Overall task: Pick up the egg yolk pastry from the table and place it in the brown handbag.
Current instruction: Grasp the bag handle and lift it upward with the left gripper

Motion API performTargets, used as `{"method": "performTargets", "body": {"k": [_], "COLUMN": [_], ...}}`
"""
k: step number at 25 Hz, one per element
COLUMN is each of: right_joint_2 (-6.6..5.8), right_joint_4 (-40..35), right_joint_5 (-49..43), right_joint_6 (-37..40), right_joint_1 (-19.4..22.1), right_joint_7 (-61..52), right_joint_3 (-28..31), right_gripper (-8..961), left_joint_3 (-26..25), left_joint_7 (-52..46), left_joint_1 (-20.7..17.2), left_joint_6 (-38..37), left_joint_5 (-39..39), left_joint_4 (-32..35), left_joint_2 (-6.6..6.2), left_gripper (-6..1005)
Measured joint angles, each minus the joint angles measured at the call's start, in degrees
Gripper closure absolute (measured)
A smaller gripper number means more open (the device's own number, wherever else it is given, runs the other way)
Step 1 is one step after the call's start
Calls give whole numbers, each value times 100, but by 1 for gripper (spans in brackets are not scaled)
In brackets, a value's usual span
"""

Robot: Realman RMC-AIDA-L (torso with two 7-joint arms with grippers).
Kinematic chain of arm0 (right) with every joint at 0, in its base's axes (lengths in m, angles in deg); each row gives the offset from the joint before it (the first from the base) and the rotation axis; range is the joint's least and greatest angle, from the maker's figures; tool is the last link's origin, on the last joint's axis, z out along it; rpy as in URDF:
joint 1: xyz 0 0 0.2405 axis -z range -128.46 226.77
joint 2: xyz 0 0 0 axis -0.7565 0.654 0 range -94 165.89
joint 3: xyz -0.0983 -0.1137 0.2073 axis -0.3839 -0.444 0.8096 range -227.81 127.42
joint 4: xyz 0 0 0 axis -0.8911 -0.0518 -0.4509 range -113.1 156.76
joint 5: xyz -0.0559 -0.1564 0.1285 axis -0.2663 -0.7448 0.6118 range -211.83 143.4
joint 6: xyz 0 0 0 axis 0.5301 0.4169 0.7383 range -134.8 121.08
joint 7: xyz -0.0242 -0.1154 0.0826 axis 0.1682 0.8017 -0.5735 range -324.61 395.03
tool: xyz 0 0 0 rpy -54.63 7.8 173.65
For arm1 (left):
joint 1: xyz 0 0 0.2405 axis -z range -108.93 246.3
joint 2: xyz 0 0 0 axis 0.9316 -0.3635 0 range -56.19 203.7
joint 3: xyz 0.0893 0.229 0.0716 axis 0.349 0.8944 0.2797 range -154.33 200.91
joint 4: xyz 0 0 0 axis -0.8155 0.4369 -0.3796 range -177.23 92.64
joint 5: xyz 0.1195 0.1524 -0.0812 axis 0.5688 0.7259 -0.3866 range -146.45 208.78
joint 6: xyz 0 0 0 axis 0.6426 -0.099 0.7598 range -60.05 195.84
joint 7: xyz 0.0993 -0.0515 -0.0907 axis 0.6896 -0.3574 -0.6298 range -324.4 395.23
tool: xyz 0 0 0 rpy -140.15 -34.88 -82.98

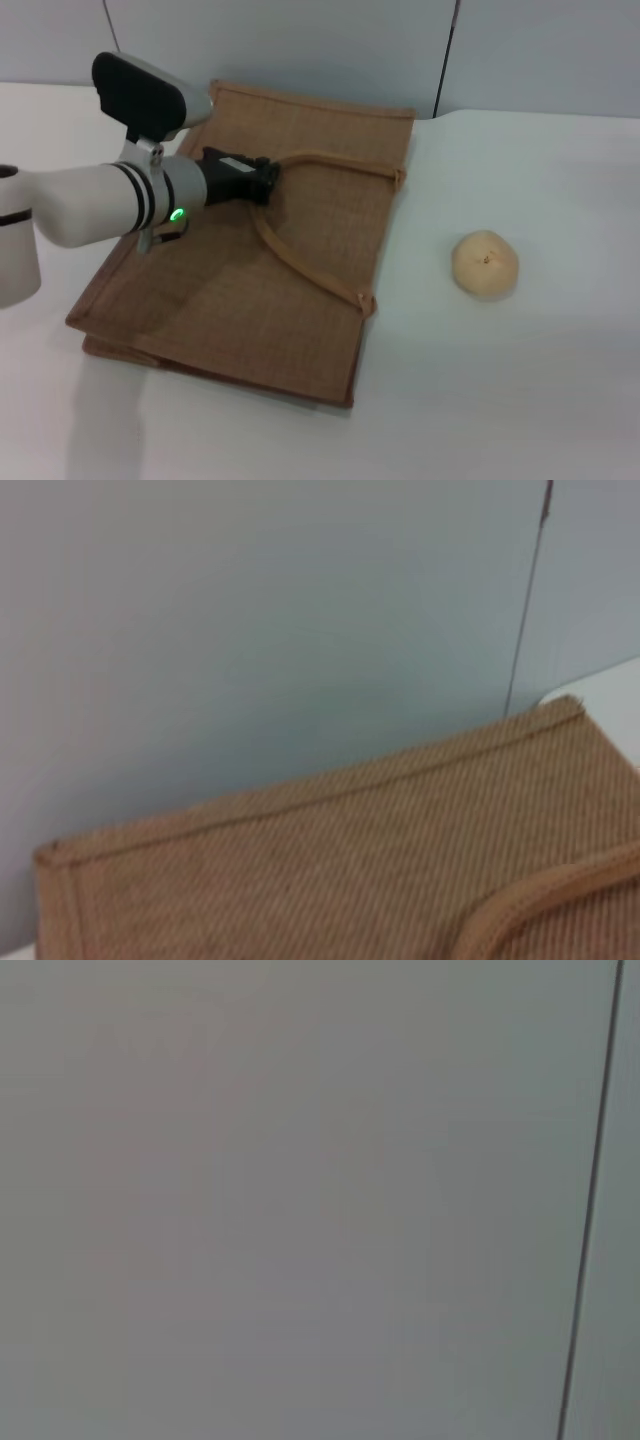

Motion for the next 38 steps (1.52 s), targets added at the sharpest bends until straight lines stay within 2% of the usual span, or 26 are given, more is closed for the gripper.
{"method": "performTargets", "body": {"k": [6, 11, 20, 25, 30, 38], "right_joint_2": [0, -9, 6, 8, 27, 11], "right_joint_4": [0, 0, 50, 138, 220, 216], "right_joint_5": [-20, -27, -38, -43, -48, -474], "right_joint_6": [0, 0, 0, -1, -4, -9], "right_joint_1": [35, 69, 75, 41, -11, 4], "right_joint_7": [0, 0, -7, -48, -211, -1204], "right_joint_3": [-8, -9, -83, -299, -487, -1021], "right_gripper": [57, 57, 57, 57, 57, 57], "left_joint_3": [66, 85, 32, -57, -520, -644], "left_joint_7": [-354, -1068, -2688, -3978, -4878, -5933], "left_joint_1": [129, 27, -827, -1212, -1305, -1303], "left_joint_6": [77, 81, 386, 830, 1573, 2416], "left_joint_5": [223, 961, 2497, 3742, 4861, 5989], "left_joint_4": [165, 772, 2731, 3914, 4841, 6049], "left_joint_2": [-23, -37, -76, -93, -37, -36], "left_gripper": [887, 885, 882, 880, 878, 876]}}
